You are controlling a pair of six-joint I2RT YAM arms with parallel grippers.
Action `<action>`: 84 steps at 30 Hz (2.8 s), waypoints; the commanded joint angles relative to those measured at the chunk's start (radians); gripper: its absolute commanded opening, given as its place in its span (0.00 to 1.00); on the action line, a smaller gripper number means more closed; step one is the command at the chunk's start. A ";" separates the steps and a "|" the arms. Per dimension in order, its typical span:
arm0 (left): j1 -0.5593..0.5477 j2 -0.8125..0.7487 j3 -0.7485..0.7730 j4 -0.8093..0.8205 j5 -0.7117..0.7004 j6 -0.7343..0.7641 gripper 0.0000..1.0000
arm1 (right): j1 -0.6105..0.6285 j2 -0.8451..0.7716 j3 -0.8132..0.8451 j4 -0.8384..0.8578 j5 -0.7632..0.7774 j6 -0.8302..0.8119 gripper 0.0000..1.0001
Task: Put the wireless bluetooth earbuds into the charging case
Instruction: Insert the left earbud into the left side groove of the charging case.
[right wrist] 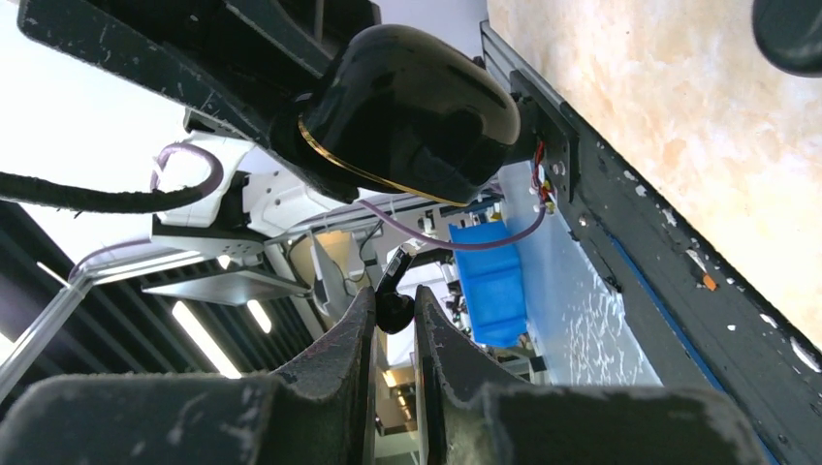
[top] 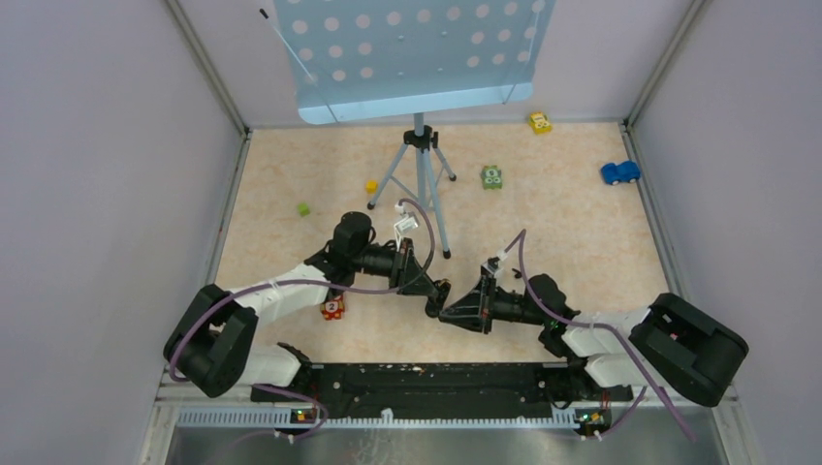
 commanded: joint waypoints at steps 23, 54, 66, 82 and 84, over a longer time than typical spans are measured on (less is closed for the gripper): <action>-0.002 -0.016 0.075 -0.088 0.030 0.032 0.00 | -0.060 0.114 0.065 0.148 -0.052 -0.029 0.00; -0.002 -0.024 0.064 -0.092 0.025 0.037 0.00 | -0.098 0.088 0.028 0.091 -0.079 -0.072 0.00; -0.002 -0.007 0.055 -0.047 0.036 0.012 0.00 | -0.083 0.100 0.035 0.071 -0.080 -0.080 0.00; -0.003 -0.007 0.048 -0.042 0.046 0.013 0.00 | -0.075 0.162 0.036 0.188 -0.069 -0.044 0.00; -0.002 -0.003 0.047 -0.041 0.045 0.013 0.00 | -0.075 0.153 0.033 0.191 -0.069 -0.040 0.00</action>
